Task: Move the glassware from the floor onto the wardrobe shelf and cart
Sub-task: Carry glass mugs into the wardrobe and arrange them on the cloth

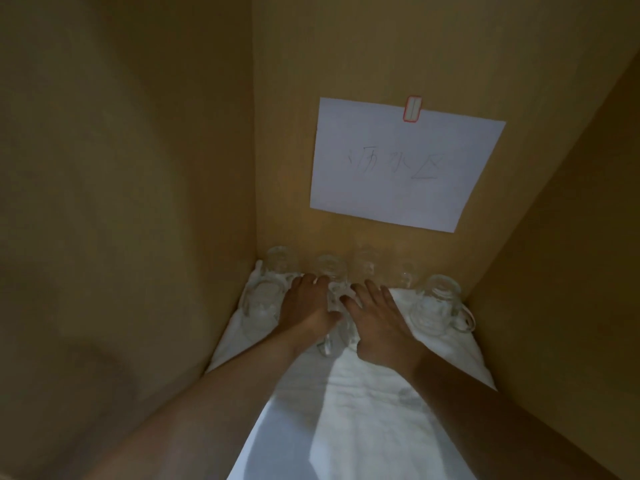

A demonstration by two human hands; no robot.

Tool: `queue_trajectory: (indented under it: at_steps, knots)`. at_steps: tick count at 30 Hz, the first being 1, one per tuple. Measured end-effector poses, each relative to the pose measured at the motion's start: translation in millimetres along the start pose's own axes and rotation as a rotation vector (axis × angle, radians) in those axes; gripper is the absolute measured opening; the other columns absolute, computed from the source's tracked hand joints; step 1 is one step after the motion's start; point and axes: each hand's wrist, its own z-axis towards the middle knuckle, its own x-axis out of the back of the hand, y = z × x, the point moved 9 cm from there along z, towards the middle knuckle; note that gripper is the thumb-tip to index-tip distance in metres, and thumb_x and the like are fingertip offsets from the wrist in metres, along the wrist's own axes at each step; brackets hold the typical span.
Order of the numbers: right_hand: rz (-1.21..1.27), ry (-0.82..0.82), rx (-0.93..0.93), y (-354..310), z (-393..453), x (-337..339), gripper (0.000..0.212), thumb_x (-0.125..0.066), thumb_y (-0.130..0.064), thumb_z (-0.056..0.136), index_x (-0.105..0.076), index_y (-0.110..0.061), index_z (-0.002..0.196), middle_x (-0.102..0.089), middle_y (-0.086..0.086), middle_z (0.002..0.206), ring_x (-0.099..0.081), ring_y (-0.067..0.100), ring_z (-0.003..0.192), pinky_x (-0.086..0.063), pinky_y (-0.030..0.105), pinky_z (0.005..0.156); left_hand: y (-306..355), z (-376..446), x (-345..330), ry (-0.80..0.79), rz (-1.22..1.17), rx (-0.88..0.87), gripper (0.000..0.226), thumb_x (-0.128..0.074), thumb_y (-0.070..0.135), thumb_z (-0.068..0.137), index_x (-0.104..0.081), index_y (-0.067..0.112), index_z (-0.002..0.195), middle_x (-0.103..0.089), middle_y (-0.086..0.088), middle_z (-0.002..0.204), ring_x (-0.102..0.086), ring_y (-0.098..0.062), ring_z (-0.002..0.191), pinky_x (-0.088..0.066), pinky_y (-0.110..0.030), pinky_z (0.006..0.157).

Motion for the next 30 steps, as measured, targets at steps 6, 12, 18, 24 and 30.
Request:
queue_trajectory:
  at_steps: [6,12,18,24,30]
  knots:
    - [0.064,0.014,-0.055,0,-25,9,0.093,-0.068,-0.021,0.082,-0.015,-0.025,0.158,-0.004,0.007,0.166,0.004,0.033,0.153,-0.002,0.049,0.125,7,-28,20,0.083,0.082,-0.040,0.066,-0.070,0.049,0.085,-0.049,0.024,0.142,-0.049,-0.004,0.143,-0.039,-0.028,0.136,-0.033,-0.035,0.111]
    - [0.128,0.032,-0.083,-2,-75,21,0.086,-0.064,-0.031,0.087,-0.015,-0.028,0.158,-0.009,0.008,0.165,-0.001,0.036,0.152,-0.005,0.049,0.124,27,-70,31,0.125,0.119,-0.015,0.066,-0.069,0.051,0.085,-0.048,0.024,0.141,-0.050,-0.005,0.142,-0.041,-0.029,0.134,-0.040,-0.037,0.107]
    - [0.164,0.053,-0.102,-7,-131,34,0.083,-0.064,-0.033,0.088,-0.018,-0.031,0.158,-0.010,0.006,0.165,-0.003,0.036,0.152,-0.008,0.046,0.124,52,-125,41,0.146,0.177,-0.008,0.068,-0.067,0.053,0.086,-0.047,0.023,0.143,-0.050,-0.005,0.143,-0.041,-0.029,0.134,-0.039,-0.041,0.108]
    - [0.233,0.039,-0.068,-34,-181,23,0.081,-0.062,-0.032,0.089,-0.019,-0.030,0.157,-0.011,0.005,0.166,-0.004,0.035,0.153,-0.009,0.046,0.124,50,-200,37,0.107,0.200,0.059,0.066,-0.064,0.051,0.089,-0.043,0.024,0.146,-0.046,-0.005,0.146,-0.037,-0.029,0.136,-0.040,-0.041,0.108]
    - [0.285,0.032,-0.014,-81,-219,9,0.079,-0.063,-0.034,0.090,-0.022,-0.030,0.157,-0.015,0.006,0.165,-0.008,0.035,0.152,-0.011,0.045,0.124,30,-275,36,0.054,0.275,0.148,0.063,-0.062,0.050,0.090,-0.044,0.023,0.144,-0.046,-0.005,0.143,-0.038,-0.030,0.134,-0.043,-0.044,0.104]
